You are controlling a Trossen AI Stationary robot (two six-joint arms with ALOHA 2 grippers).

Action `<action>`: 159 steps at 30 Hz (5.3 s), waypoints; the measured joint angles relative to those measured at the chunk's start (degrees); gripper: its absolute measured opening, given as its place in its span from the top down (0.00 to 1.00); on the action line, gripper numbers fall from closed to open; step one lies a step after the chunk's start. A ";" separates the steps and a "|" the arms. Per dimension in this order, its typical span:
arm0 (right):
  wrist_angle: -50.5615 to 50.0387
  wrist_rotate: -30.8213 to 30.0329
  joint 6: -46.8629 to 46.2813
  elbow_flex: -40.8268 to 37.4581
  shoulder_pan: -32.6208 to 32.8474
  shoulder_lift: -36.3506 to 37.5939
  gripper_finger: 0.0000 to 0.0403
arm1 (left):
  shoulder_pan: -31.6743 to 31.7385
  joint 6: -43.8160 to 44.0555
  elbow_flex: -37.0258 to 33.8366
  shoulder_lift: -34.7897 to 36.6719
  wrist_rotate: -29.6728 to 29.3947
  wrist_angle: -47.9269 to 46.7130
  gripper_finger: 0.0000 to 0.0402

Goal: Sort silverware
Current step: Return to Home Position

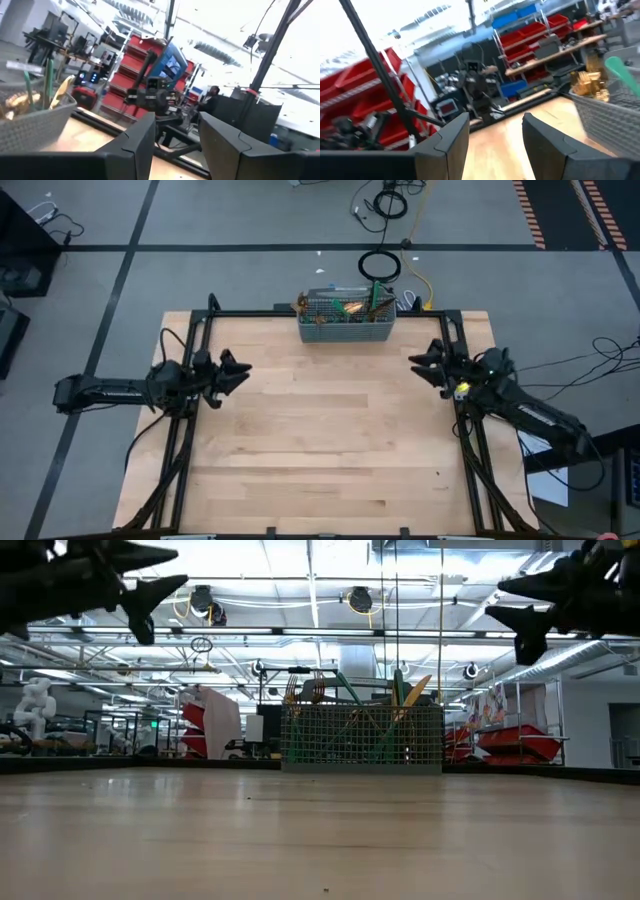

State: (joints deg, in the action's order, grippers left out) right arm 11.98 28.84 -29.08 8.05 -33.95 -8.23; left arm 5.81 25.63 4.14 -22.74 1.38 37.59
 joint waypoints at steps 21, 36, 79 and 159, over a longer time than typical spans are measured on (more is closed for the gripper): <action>-5.55 -3.49 17.76 -7.15 8.74 -4.14 0.58 | -8.64 8.57 -3.78 -0.09 -7.44 -10.76 0.62; -5.43 -3.49 17.79 -7.13 8.72 -4.15 0.58 | -10.09 8.54 -3.80 -0.11 2.41 -26.78 0.62; -5.41 -3.49 17.81 -7.06 8.72 -4.15 0.58 | -10.09 8.48 -3.85 -0.11 2.34 -26.58 0.62; -5.42 -3.48 17.81 -7.06 8.72 -4.17 0.58 | -10.09 8.48 -3.87 -0.11 2.32 -26.59 0.62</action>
State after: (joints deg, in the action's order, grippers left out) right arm 6.56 25.35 -11.27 0.99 -25.23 -12.40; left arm -4.27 34.11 0.27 -22.85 3.70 11.00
